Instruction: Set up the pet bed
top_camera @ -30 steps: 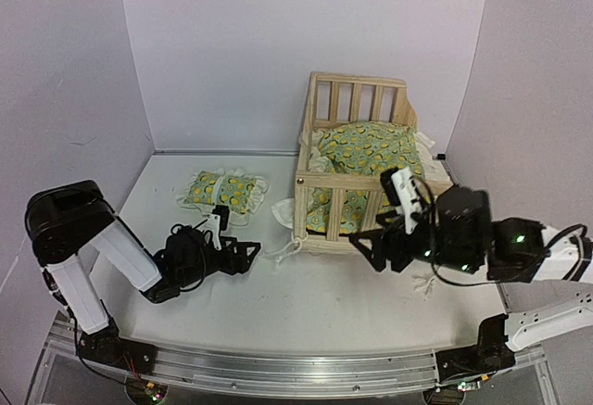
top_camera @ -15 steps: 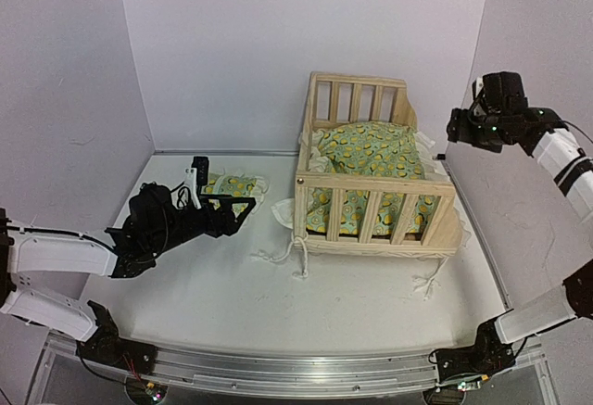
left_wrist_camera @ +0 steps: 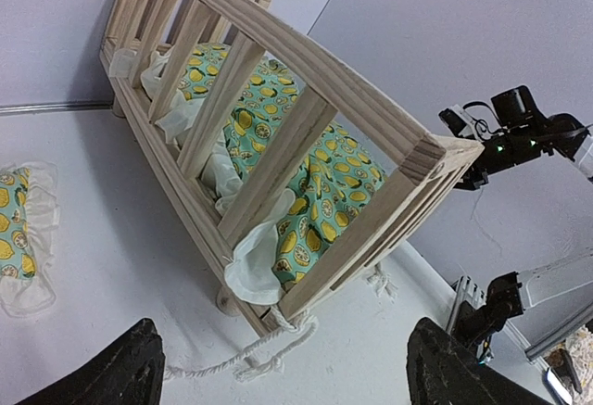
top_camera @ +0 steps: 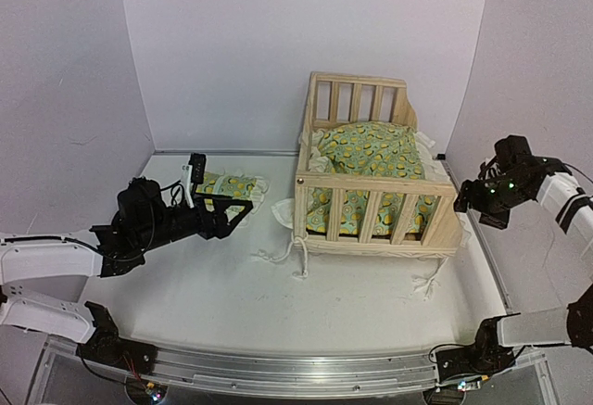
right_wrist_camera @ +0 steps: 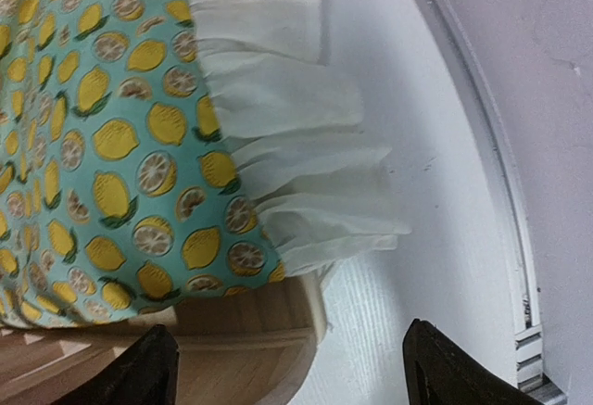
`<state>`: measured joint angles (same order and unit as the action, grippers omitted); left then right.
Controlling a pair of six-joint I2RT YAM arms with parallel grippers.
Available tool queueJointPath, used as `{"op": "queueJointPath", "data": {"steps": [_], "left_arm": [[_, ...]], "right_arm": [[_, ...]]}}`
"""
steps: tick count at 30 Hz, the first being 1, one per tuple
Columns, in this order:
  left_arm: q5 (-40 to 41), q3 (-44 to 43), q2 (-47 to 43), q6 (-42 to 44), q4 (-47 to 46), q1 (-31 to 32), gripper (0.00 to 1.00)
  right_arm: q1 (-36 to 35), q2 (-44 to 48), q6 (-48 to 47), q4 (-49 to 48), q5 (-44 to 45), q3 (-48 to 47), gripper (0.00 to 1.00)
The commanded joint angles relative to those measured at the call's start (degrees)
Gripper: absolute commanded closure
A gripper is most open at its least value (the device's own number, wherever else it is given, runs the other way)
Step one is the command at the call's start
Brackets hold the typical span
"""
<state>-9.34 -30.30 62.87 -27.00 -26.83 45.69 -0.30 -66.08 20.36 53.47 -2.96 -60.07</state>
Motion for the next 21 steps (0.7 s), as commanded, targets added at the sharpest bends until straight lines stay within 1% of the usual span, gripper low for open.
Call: {"op": "queueJointPath", "data": {"steps": [1, 2, 5, 6, 7, 10, 13, 15, 16, 18, 20, 21], "left_arm": [[-1.09, -2.19, -4.40, 0.94, -0.18, -0.34, 0.09], [-0.84, -2.14, -5.71, 1.05, 0.15, -0.34, 0.09], [-0.14, -2.27, -8.31, 1.31, 1.53, -0.34, 0.08], [0.13, -2.49, -8.82, 1.40, 2.16, -0.34, 0.07], [0.46, -2.74, -9.17, 1.49, 2.77, -0.34, 0.07], [0.34, -3.18, -8.99, 0.36, 4.04, -0.34, 0.07], [-1.27, -2.41, -8.68, -1.92, 4.15, -0.34, 0.07], [-0.50, -0.65, -9.71, -3.48, 4.39, -0.34, 0.07], [0.06, 0.38, -10.52, -4.33, 4.55, -0.34, 0.07], [1.32, 2.25, -12.97, -5.81, 5.49, -0.34, 0.07], [2.35, 3.57, -16.34, -6.87, 7.46, -0.34, 0.07], [2.72, 3.95, -17.87, -7.11, 8.94, -0.34, 0.07]], "right_arm": [[-0.14, 3.90, 0.11, -1.54, -12.55, 2.65, 0.18], [-0.14, 4.36, -0.05, -1.37, -14.52, 3.49, 0.21], [-0.56, 6.48, 0.91, -1.35, -21.11, 5.97, 0.26], [-2.42, 7.24, 2.28, -1.89, -21.72, 6.93, 0.27], [-5.51, 7.77, 4.15, -2.37, -21.55, 7.73, 0.27], [-20.16, 8.31, 14.23, -8.61, -18.79, 10.17, 0.27], [-33.11, 6.93, 25.63, -22.41, -15.73, 12.69, 0.27], [-40.55, 3.30, 29.19, -29.24, -12.89, 11.96, 0.27], [-42.66, 0.69, 29.36, -31.17, -11.86, 9.91, 0.26], [-44.19, -4.13, 27.40, -31.49, -10.38, 5.54, 0.23], [-43.51, -4.47, 23.96, -30.28, -6.54, 4.66, 0.19], [-42.12, -3.62, 20.13, -28.71, -5.14, 4.99, 0.18]]}}
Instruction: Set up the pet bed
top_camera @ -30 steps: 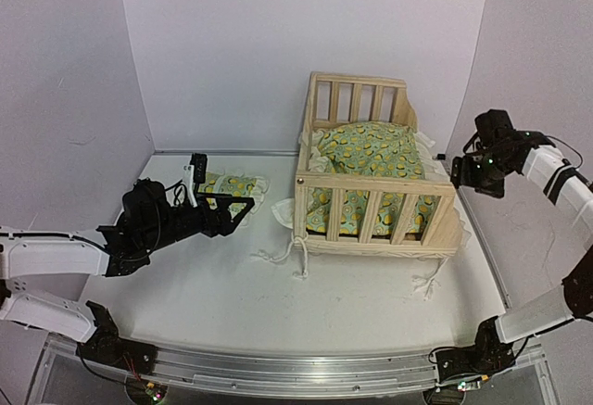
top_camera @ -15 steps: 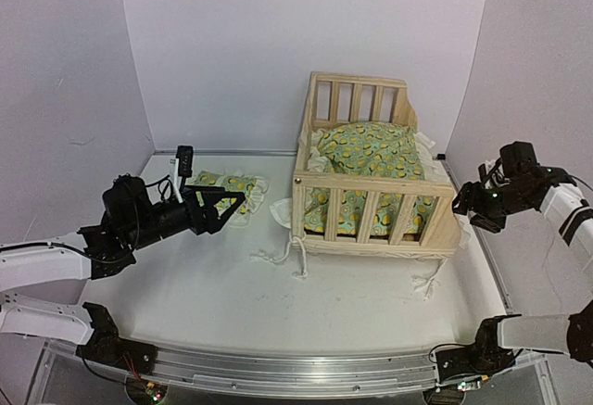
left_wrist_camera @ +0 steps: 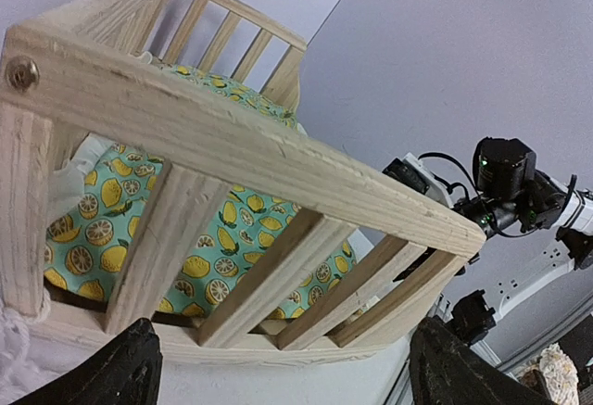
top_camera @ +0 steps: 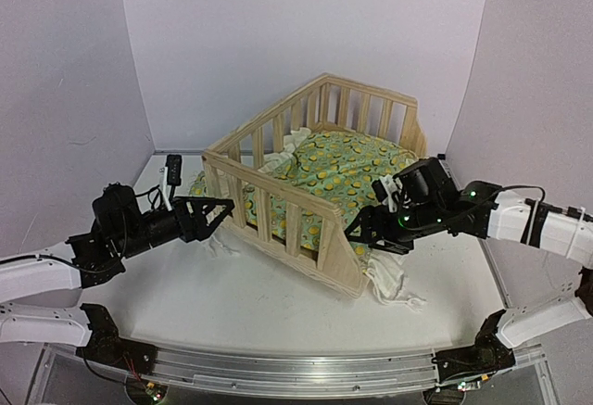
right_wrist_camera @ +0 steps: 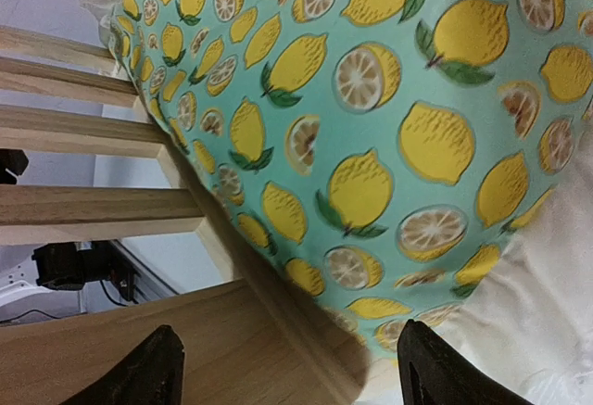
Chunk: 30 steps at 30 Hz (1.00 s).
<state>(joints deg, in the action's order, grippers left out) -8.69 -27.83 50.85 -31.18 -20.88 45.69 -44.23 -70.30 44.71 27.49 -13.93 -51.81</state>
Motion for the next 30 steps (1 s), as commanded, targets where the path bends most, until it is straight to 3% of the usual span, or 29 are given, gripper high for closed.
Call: {"op": "queueJointPath", "data": {"steps": [1, 5, 8, 11, 16, 20, 25, 30], "left_arm": [[2.14, 1.74, -7.20, -3.00, 4.27, -0.35, 0.07], [-1.11, 2.69, -10.46, -2.53, 6.57, -0.34, 0.07], [-5.60, 3.13, -10.27, -1.37, 6.24, -0.30, 0.07], [-9.34, 2.89, -8.15, 0.14, 5.10, 0.30, 0.08], [-9.90, 2.42, -5.87, 1.56, 2.20, 3.29, 0.07], [-8.73, 2.64, -5.80, 1.74, 0.56, 4.29, 0.08], [-7.43, 3.23, -6.56, 1.39, -0.63, 5.33, 0.08], [-6.45, 3.99, -7.50, 0.97, -1.08, 5.44, 0.08]], "right_arm": [[2.90, 1.13, -6.55, -0.92, 5.76, -2.55, 0.19], [4.10, 4.08, -18.24, 12.29, 6.26, 0.70, 0.28], [1.97, 8.75, -18.98, 15.40, 4.18, 5.45, 0.37], [0.98, 12.47, -14.02, 6.71, -2.93, 12.61, 0.43], [-4.07, 12.00, -7.50, -4.33, -3.64, 20.87, 0.49], [-10.10, 9.59, -4.21, -15.73, 5.68, 26.13, 0.57], [-18.90, 7.04, 0.29, -26.47, 24.77, 31.06, 0.53], [-20.02, 5.88, 0.10, -35.79, 33.37, 34.31, 0.58]]}}
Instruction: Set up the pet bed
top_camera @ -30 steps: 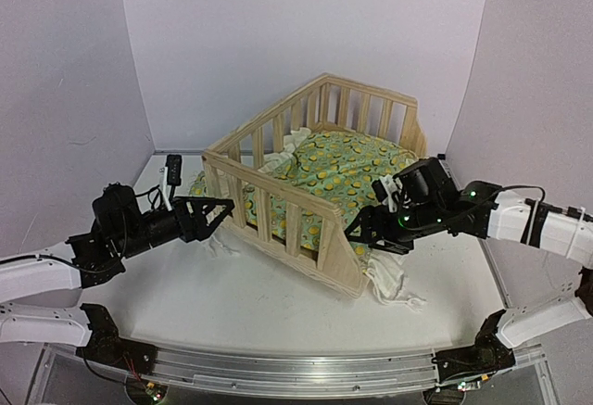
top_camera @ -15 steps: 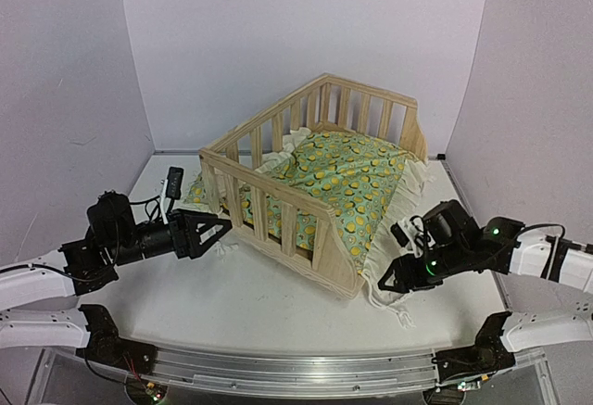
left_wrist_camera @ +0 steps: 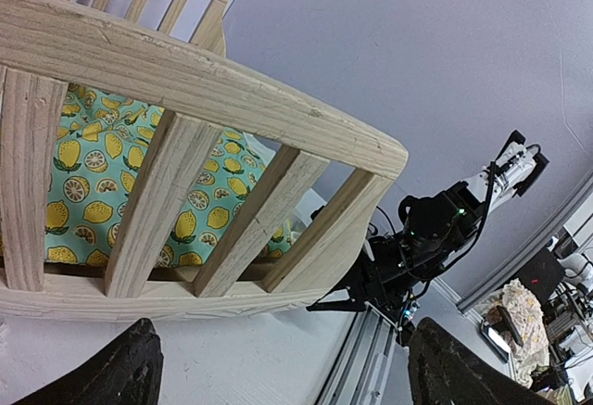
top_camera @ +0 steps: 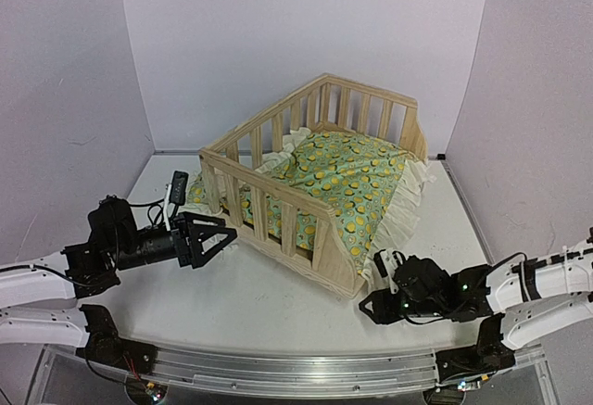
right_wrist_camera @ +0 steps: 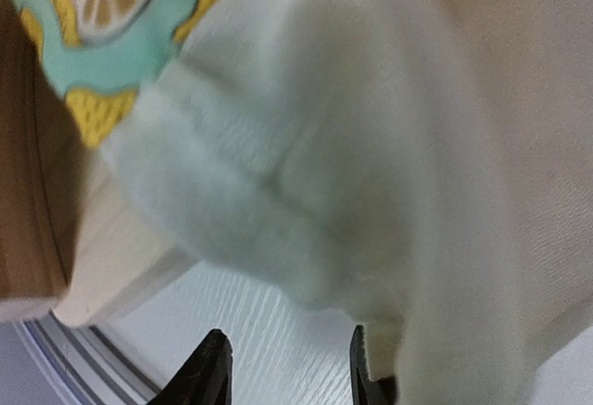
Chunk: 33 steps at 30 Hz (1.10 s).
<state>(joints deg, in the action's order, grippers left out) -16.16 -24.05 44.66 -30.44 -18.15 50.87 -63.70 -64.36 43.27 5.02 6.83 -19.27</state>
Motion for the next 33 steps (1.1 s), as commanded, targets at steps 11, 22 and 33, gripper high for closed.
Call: {"op": "queueJointPath", "data": {"steps": [11, 22, 33], "left_arm": [[0.10, 0.33, -1.62, -0.22, -3.82, 0.46, 0.09], [-0.98, 0.06, -1.77, -0.86, -3.74, 0.70, 0.09], [-1.88, -3.03, 5.36, 3.25, -3.95, 0.73, 0.09]], "right_arm": [[-0.72, -1.08, -1.16, -18.41, 14.67, 5.04, 0.67], [-0.72, -6.81, -1.90, -24.49, 12.97, 5.46, 0.84], [-2.14, 9.29, 9.04, -8.19, -18.14, 2.41, 1.00]]}}
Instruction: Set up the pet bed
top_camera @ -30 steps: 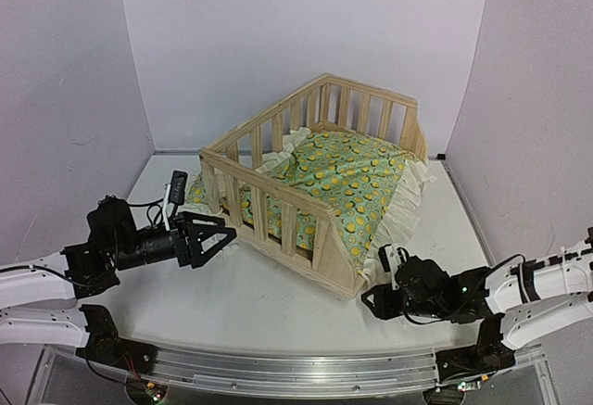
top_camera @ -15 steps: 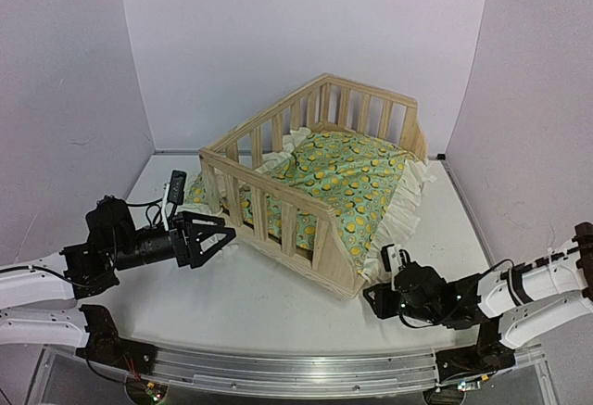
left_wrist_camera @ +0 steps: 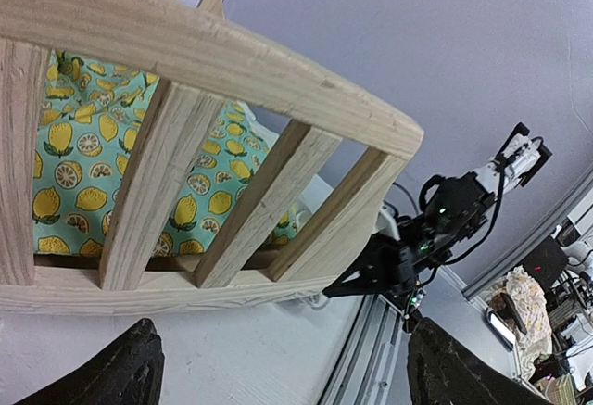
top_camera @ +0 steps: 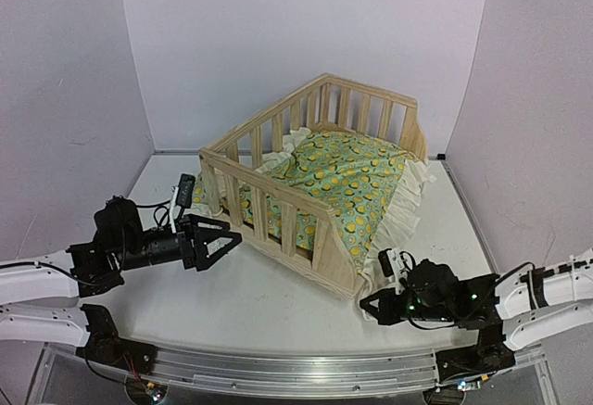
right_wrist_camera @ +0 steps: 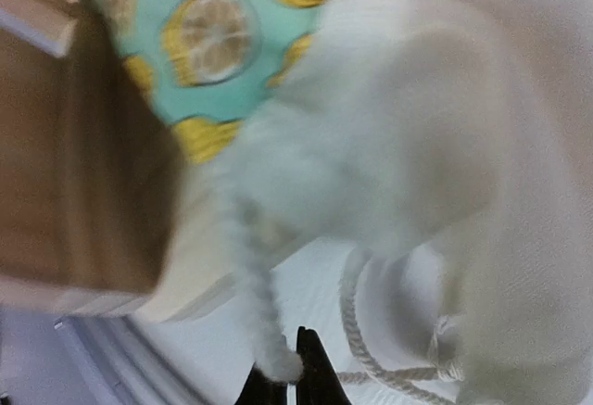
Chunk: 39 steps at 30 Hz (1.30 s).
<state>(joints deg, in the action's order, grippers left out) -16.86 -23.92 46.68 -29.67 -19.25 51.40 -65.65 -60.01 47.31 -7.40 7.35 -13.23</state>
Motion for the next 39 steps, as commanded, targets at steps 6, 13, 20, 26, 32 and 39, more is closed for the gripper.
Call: {"op": "queueJointPath", "data": {"steps": [6, 13, 20, 26, 32, 39], "left_arm": [[-0.69, -2.98, 7.82, 2.73, -8.36, 0.35, 0.10], [3.78, -1.36, 11.89, -0.60, -17.16, 2.91, 0.16], [10.30, -3.74, 17.15, -0.97, -17.74, 6.02, 0.19], [10.05, -6.49, 21.88, -0.85, -19.55, 7.23, 0.41], [10.57, -8.06, 26.17, 2.28, -22.50, 8.96, 0.50], [12.03, -10.08, 31.55, 5.71, -26.31, 10.33, 0.48]], "right_arm": [[2.69, 8.13, 7.82, 16.32, -25.22, -12.18, 1.00], [19.70, 8.52, -0.46, 18.59, -26.52, -22.92, 1.00], [21.79, 0.65, -2.27, 5.97, -15.78, -30.83, 1.00], [20.77, -9.46, 4.33, -17.97, -27.48, -31.57, 1.00], [17.91, -16.52, 10.23, -23.81, -34.03, -33.04, 1.00], [15.89, -20.23, 10.08, -21.59, -38.16, -33.63, 1.00]]}}
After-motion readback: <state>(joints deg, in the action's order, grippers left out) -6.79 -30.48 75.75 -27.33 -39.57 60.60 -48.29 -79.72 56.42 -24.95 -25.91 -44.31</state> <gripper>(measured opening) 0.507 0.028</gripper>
